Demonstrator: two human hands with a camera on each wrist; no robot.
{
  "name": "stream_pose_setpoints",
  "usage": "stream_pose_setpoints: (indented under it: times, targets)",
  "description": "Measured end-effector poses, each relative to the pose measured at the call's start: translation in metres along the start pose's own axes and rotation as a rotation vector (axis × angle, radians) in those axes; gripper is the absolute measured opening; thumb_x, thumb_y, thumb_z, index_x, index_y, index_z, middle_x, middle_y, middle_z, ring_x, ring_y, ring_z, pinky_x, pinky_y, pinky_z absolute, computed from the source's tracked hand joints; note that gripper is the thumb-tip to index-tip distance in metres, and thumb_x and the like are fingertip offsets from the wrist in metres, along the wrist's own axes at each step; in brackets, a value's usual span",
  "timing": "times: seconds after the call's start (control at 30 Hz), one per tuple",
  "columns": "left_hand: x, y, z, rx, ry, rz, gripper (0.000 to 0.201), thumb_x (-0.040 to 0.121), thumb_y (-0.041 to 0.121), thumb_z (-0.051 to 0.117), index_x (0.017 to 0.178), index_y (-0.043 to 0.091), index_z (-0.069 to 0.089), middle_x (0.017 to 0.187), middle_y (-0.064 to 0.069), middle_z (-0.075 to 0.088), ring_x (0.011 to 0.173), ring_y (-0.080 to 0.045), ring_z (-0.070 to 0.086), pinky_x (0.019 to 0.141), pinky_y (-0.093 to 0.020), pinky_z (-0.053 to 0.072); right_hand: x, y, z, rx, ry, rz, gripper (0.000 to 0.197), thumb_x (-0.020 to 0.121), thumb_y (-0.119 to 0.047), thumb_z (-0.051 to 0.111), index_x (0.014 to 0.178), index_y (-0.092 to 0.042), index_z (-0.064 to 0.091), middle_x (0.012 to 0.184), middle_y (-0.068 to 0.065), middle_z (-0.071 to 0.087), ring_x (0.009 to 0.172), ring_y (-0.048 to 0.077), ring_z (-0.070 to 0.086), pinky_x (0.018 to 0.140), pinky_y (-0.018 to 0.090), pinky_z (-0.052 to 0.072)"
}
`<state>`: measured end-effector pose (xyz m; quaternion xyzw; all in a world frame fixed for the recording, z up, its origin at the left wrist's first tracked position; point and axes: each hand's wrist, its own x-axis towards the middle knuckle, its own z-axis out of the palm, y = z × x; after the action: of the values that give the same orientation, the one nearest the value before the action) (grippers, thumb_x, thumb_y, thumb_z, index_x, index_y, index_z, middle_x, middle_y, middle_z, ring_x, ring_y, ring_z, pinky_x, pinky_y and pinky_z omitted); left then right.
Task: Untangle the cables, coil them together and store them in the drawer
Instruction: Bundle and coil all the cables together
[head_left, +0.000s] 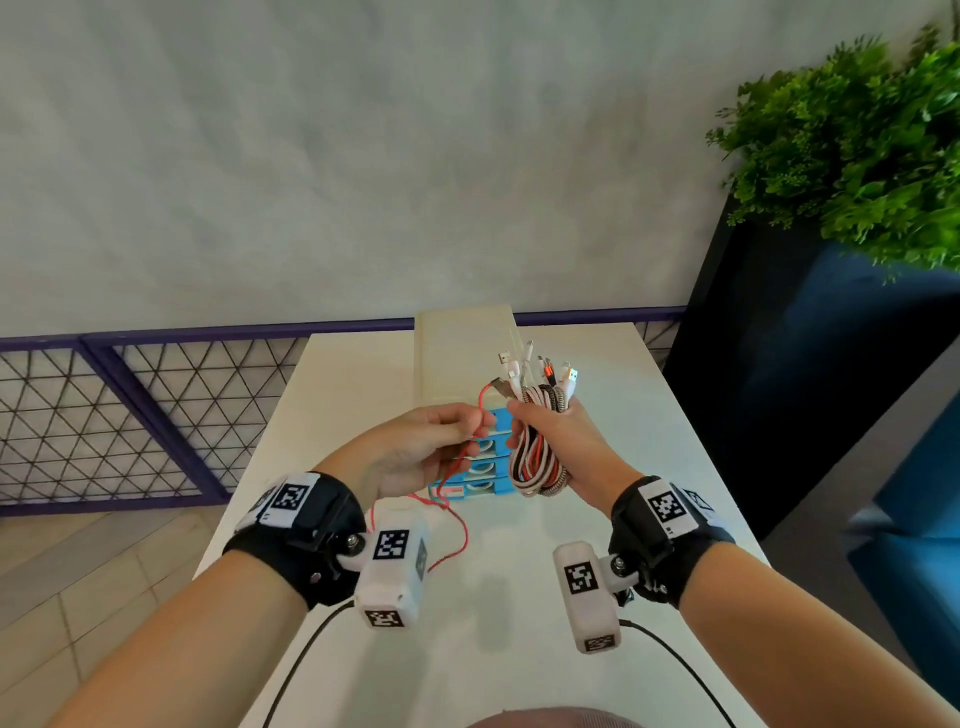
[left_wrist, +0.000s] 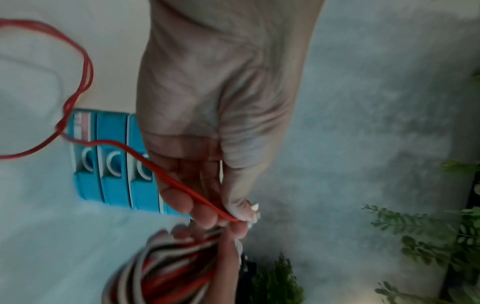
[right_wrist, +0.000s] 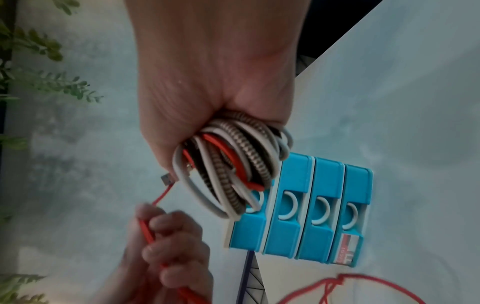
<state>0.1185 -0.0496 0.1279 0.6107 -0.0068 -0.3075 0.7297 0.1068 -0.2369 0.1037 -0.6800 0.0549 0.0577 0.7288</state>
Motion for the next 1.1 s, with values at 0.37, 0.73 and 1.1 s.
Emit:
stream_pose_setpoints:
  times: [0.37, 0.73, 1.1]
  targets:
    - [0.005, -0.002, 0.036, 0.293, -0.049, -0.116, 0.01, 0.082, 0.019, 0.07, 0.08, 0.009, 0.069, 0.065, 0.0, 0.06, 0.05, -0.004, 0.052, 0.043, -0.015, 0.038, -0.009, 0.002, 0.011, 0.124, -0.132, -0.052, 0.062, 0.077, -0.057, 0.069, 0.111, -0.005, 0.063, 0.092, 0.017, 0.071, 0.07, 0.026, 0.071, 0.068, 0.036, 0.058]
    - [0.004, -0.003, 0.033, 0.437, 0.02, -0.128, 0.044, 0.046, 0.039, 0.089, 0.078, 0.013, 0.073, 0.069, -0.008, 0.062, 0.057, -0.013, 0.047, 0.052, -0.024, 0.032, -0.007, -0.002, 0.006, 0.124, -0.35, 0.078, 0.054, 0.078, -0.016, 0.079, 0.121, 0.002, 0.051, 0.094, 0.024, 0.067, 0.063, 0.029, 0.065, 0.059, 0.035, 0.056]
    - [-0.005, 0.016, 0.011, 0.414, 0.212, 0.153, 0.023, 0.1, 0.017, 0.042, 0.093, 0.012, 0.063, 0.073, 0.003, 0.055, 0.045, -0.003, 0.04, 0.044, -0.015, 0.032, 0.002, -0.002, -0.013, 0.026, -0.044, 0.029, 0.016, 0.09, -0.02, 0.065, 0.102, -0.015, 0.055, 0.084, 0.009, 0.067, 0.079, 0.019, 0.07, 0.08, 0.04, 0.059]
